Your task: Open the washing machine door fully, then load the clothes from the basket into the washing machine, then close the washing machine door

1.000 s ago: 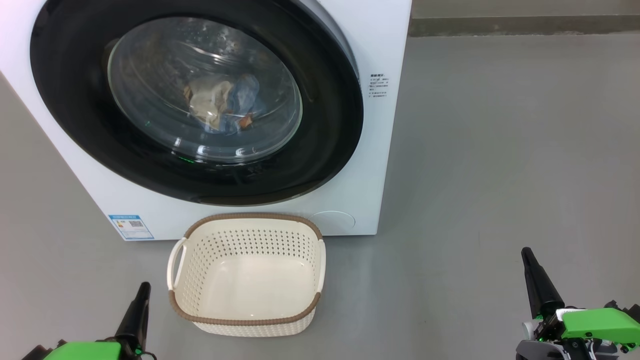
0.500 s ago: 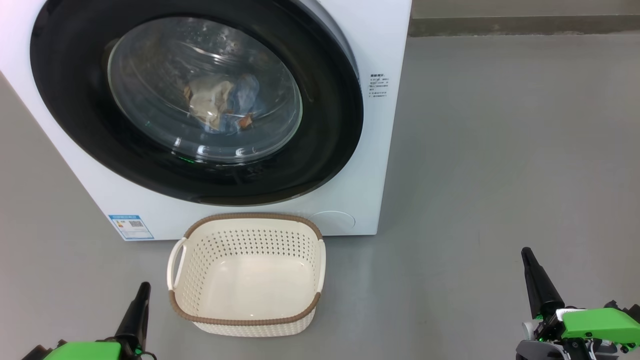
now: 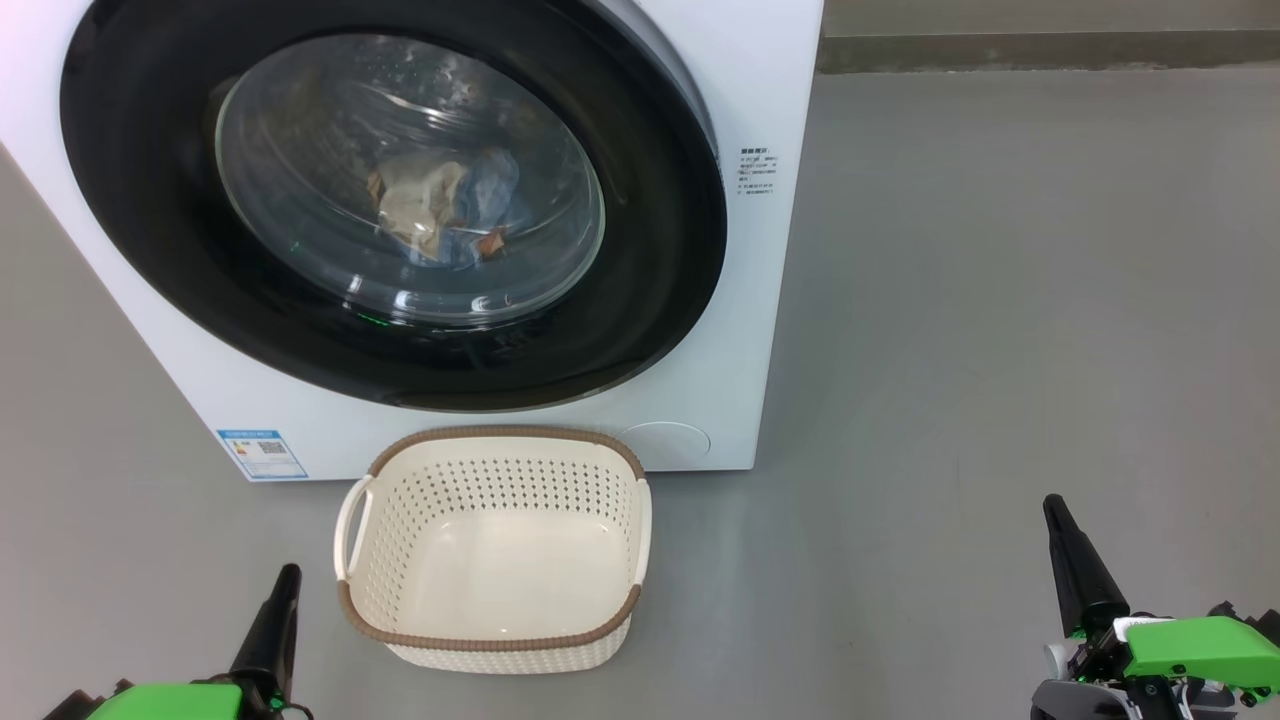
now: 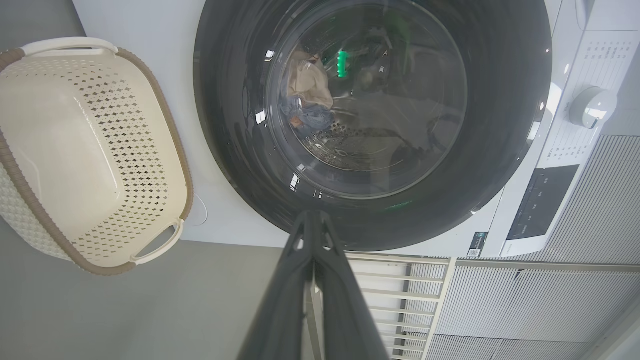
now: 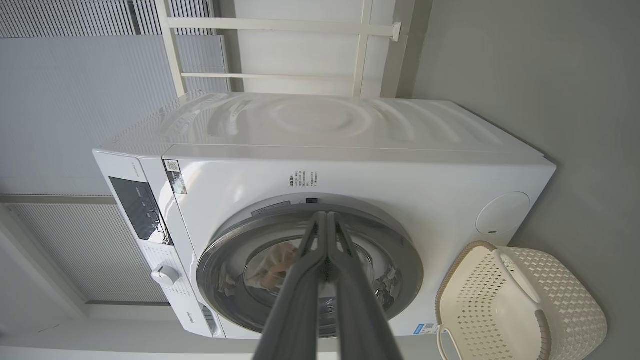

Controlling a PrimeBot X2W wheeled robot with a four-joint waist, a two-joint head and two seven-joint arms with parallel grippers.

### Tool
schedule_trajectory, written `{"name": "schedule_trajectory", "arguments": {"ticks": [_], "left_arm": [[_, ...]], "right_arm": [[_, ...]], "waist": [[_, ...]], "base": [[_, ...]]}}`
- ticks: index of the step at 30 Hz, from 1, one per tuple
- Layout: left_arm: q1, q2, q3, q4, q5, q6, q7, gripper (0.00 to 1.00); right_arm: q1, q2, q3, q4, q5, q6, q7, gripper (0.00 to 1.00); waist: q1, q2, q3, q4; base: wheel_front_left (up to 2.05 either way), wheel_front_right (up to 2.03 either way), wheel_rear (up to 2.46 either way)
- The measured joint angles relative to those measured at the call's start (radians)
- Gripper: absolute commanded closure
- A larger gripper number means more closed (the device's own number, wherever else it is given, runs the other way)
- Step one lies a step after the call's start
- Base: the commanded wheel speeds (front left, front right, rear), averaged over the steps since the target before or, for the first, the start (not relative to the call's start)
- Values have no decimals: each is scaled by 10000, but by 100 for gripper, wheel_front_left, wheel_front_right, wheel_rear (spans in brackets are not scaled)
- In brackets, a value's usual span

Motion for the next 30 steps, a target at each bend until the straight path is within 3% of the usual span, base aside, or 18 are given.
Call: {"name": "schedule_trajectory", "arguments": {"ticks": [30], "left_arm": [[0,0,4,0,0,0,0,100]], "right_arm": [[0,2,0,0,81,0,0,100]], "waist": [[0,0,0,0]], "base": [[0,0,0]]}}
